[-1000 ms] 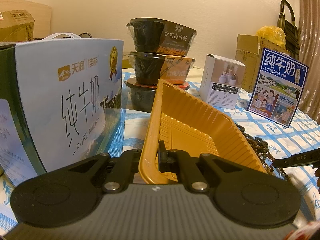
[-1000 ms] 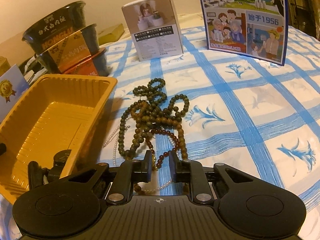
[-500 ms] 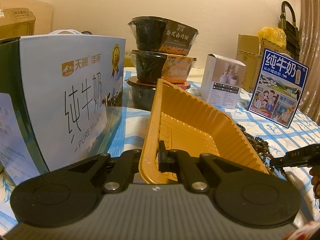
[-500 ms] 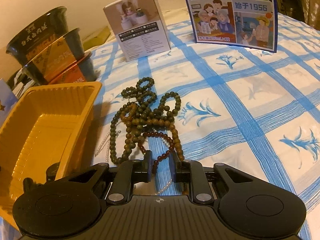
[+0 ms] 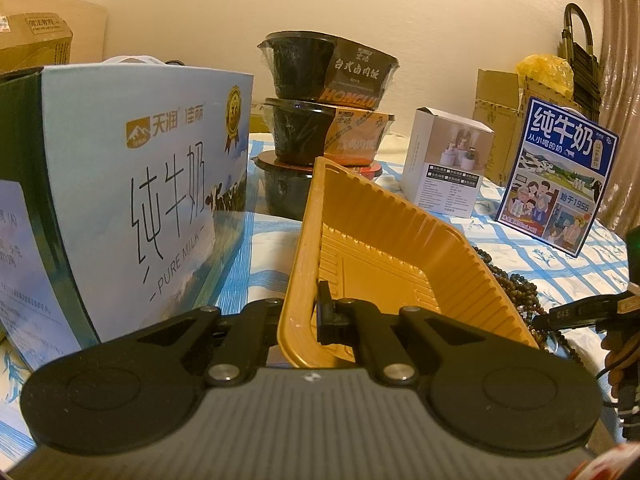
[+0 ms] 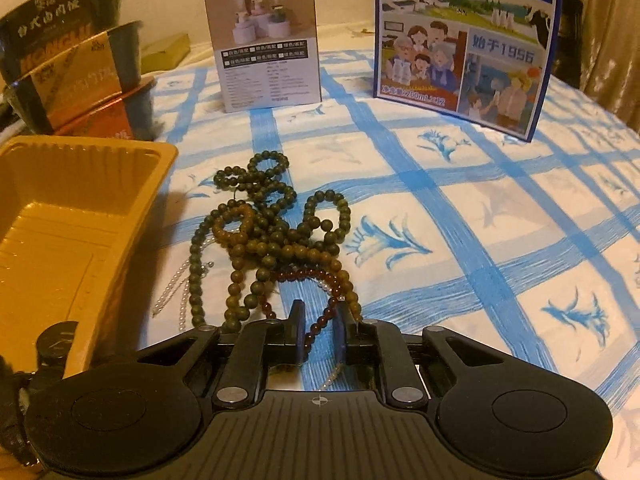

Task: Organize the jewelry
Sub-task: 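Reach into the bead strings and grasp a black piece with the right tool, then move the piece into the orange tray and release it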

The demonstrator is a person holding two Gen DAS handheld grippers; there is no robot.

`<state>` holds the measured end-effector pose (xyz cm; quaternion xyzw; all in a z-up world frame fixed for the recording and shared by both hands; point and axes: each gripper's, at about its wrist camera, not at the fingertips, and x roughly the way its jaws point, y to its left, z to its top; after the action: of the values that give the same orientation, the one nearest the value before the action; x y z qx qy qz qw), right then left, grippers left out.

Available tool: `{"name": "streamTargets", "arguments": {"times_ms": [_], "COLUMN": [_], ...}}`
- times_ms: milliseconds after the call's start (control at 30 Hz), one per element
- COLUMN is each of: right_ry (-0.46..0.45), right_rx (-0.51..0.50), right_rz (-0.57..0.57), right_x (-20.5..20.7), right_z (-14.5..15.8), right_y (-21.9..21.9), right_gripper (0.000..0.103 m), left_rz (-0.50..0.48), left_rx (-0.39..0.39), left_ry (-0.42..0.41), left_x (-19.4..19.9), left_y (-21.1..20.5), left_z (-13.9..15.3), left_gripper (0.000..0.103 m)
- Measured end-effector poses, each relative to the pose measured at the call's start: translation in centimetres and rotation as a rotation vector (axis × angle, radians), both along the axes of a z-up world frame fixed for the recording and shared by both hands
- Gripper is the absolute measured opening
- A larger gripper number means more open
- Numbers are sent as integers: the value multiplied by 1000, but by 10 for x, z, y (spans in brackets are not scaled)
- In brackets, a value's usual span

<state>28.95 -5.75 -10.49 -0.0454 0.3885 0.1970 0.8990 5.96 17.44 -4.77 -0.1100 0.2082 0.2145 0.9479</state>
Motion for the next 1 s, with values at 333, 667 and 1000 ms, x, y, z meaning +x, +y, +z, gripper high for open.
{"name": "streamTargets", "arguments": {"times_ms": [333, 667, 1000], "right_ry": [62, 61, 71], "right_rx": [224, 358, 367], "right_rz": [148, 237, 237], "right_x": [8, 28, 32], "right_z": [17, 73, 102], "right_y": [-39, -74, -87], "right_gripper": [4, 4, 4], "left_rz": [21, 47, 19], "left_rx": [-9, -47, -43], "left_ry": [13, 23, 58], "left_x": [6, 10, 11], "left_y": [3, 8, 10], "left_z": [1, 2, 4], "left_gripper": [5, 6, 5]}}
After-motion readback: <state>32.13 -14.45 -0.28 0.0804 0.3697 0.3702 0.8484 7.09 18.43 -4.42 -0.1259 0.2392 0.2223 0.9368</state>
